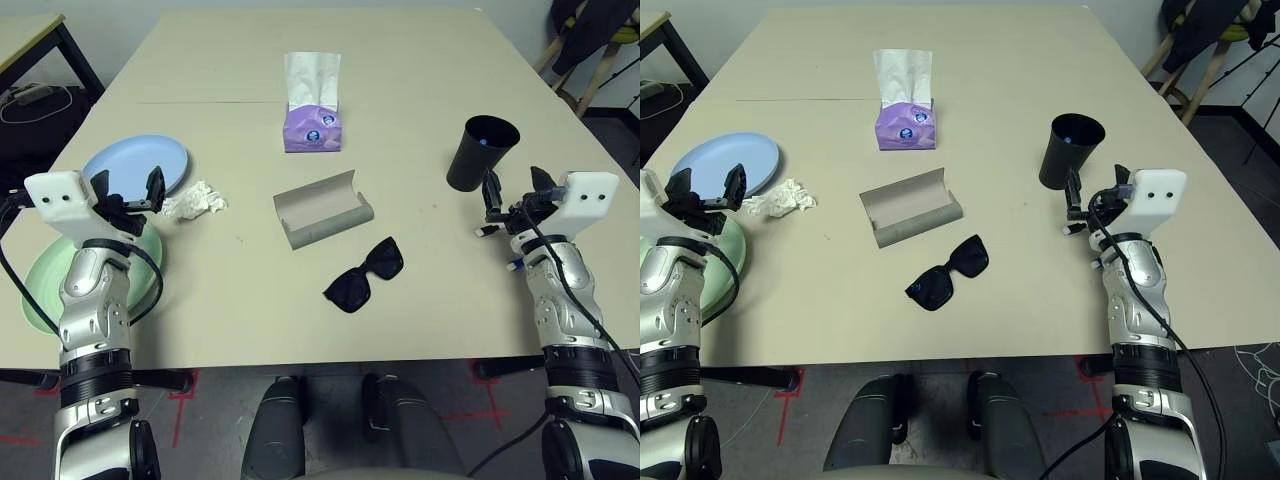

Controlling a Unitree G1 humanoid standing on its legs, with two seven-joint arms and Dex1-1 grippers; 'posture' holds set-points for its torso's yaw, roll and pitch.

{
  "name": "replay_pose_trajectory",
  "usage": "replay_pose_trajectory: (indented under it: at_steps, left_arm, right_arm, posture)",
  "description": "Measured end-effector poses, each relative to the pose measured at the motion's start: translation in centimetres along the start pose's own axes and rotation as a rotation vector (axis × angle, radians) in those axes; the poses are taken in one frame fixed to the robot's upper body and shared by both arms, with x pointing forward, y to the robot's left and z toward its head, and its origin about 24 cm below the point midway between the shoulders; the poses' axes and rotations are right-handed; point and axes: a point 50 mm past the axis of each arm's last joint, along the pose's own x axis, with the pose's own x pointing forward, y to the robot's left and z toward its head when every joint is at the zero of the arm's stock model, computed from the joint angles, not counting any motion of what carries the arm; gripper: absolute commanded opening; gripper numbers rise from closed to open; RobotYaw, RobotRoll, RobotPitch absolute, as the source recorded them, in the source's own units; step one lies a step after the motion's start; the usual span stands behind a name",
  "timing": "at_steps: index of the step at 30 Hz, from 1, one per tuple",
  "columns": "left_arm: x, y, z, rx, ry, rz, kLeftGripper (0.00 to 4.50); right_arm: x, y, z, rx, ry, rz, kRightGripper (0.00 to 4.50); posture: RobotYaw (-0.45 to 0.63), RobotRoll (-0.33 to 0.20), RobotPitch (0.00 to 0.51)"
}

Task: Organize and tidy the items on the table.

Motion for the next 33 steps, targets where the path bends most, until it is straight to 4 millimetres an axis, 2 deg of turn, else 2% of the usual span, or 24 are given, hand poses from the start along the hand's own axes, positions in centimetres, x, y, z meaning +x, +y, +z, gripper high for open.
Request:
replay_pose_trajectory:
  at_steps: [9,12,16,24,28,33]
  left_arm:
    - [0.2,0.0,-0.1,0.006,0.002,0.005,4.50]
    - [0.2,-0.1,-0.1,0.005,0.003,-0.007,4.50]
    - [0.2,-0.3,-0.1,-0.001,0.009,-0.046,4.50]
    - [0.2,-0.5,-0.2,0.003,0.024,-0.089,4.50]
    - [-0.3,-1.8,-0.5,0.000,0.041,-0.153,4.50]
    - [-1.1,-3.4,-1.7,-0.024,0.084,-0.202,4.50]
  right_arm:
    - [0.1,-0.1,0.1,-0.004,0.010,0.000,4.45]
    - [0.1,0.2,0.3,-0.003,0.013,0.062,4.45]
    - [0.2,1.6,0.7,0.002,0.019,0.289,4.45]
    - [0.3,2.3,1.8,0.002,0.029,0.589,4.45]
    - [-0.4,3.3,2.1,-0.017,0.053,0.861,4.45]
    - [-0.9,4.5,2.3,-0.034,0.067,1.092,4.45]
  posture:
    - [0.12,0.000,0.119]
    - [0.12,0.000,0.118]
    - [0.12,0.000,0.117]
    - [0.13,0.000,0.121]
    - [0.14,0.000,0.122]
    - [0.14,0.000,0.125]
